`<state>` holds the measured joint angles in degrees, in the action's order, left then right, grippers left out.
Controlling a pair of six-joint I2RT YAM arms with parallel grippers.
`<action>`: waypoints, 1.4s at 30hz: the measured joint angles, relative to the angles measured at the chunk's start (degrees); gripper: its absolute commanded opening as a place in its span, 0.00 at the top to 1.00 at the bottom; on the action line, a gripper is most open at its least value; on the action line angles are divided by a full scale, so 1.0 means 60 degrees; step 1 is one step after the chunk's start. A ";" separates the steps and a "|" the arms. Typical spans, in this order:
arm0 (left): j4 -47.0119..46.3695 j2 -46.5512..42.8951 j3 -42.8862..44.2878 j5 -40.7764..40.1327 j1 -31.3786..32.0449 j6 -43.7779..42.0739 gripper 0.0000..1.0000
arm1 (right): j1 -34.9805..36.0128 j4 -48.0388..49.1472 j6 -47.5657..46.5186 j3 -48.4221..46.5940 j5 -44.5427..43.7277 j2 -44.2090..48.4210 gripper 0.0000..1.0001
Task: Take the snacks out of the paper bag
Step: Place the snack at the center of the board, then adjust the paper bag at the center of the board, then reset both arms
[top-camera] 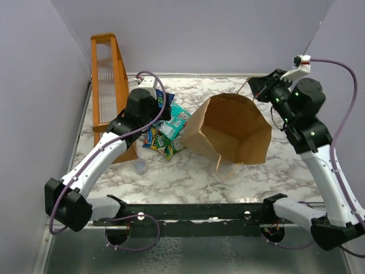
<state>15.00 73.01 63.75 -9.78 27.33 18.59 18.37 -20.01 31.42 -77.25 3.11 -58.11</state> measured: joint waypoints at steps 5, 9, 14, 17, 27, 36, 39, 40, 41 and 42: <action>0.0066 -0.0685 0.0091 0.0543 0.0000 0.0062 0.01 | -0.0004 -0.0208 -0.0288 -0.0251 -0.1942 -0.1545 0.95; 0.0080 -0.1271 0.0091 0.0998 0.0000 0.0106 0.01 | -0.0098 -0.0463 -0.0732 -0.0441 -0.2776 -0.2612 0.94; 0.0153 -0.1661 0.0193 0.1472 0.0000 0.0182 0.01 | -0.0463 -0.0539 -0.1213 -0.0554 -0.3166 -0.3191 0.94; 0.0175 -0.1861 0.0229 0.1672 0.0000 0.0211 0.01 | -0.0612 -0.0539 -0.1479 -0.0678 -0.3461 -0.3209 0.93; 0.0259 -0.2200 0.0233 0.2000 0.0000 0.0211 0.01 | -0.0827 -0.0368 -0.2251 -0.0634 -0.4095 -0.3053 0.62; 0.0302 -0.2452 0.0568 0.1978 0.0000 0.0066 0.01 | -0.0834 -0.0597 -0.3377 -0.0790 -0.2426 -0.1851 0.01; 0.0280 -0.2204 0.1290 0.1945 0.0000 -0.0058 0.01 | -0.0834 -0.0645 -0.3763 -0.1016 -0.2022 -0.1093 0.01; 0.0270 -0.2124 0.1581 0.1942 0.0000 -0.0102 0.01 | -0.0834 -0.0645 -0.3818 -0.1035 -0.1953 -0.0849 0.01; 0.0255 -0.2051 0.1861 0.1938 0.0000 -0.0153 0.01 | -0.0834 -0.0645 -0.3887 -0.1045 -0.1876 -0.0561 0.01; 0.0233 -0.1985 0.2153 0.1938 0.0000 -0.0211 0.01 | -0.0834 -0.0630 -0.3963 -0.1045 -0.1789 -0.0135 0.01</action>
<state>16.40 61.10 76.66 1.85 27.33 17.32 13.37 -23.79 7.64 -83.53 -7.62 -58.92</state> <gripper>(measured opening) 0.991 0.993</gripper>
